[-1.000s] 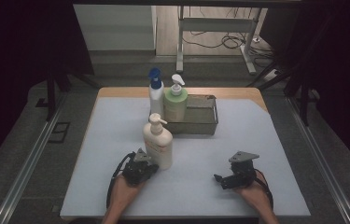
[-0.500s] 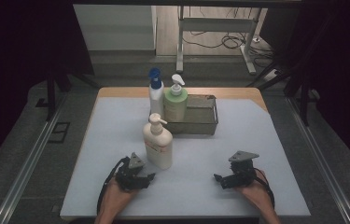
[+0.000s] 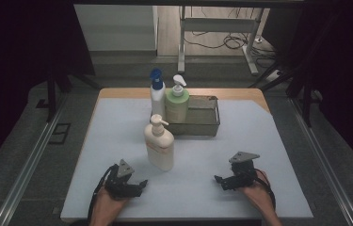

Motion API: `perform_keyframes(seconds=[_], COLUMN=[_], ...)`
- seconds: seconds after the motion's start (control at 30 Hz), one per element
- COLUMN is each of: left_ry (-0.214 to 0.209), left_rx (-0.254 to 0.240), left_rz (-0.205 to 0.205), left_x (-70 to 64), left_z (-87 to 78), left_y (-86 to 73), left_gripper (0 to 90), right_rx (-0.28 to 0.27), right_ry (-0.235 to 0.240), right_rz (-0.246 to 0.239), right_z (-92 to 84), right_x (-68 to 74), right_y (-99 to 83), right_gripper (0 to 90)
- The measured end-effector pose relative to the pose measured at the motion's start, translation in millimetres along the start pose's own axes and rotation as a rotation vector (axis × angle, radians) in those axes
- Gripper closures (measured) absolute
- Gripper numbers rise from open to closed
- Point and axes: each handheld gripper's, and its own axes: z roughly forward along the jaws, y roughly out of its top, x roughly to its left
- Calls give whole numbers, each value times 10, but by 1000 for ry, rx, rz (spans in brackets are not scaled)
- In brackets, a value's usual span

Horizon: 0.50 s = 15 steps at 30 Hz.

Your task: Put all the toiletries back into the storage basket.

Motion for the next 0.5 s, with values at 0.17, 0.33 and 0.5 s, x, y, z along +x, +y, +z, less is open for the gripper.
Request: perform_keyframes(seconds=[0.17, 0.33, 0.5], left_ry=[1, 0, 0], left_rx=[-1, 0, -1], left_rz=[0, 0, -1], left_x=[-2, -1, -1], left_z=[1, 0, 1], left_y=[-1, -1, -2], left_gripper=[178, 177, 178], right_rx=[-24, -33, -41], right_ry=[32, 65, 93], right_rz=[-1, -12, -33], right_z=[-23, -35, -36], right_x=[36, 91, 174], right_y=[50, 126, 230], right_gripper=[0, 0, 0])
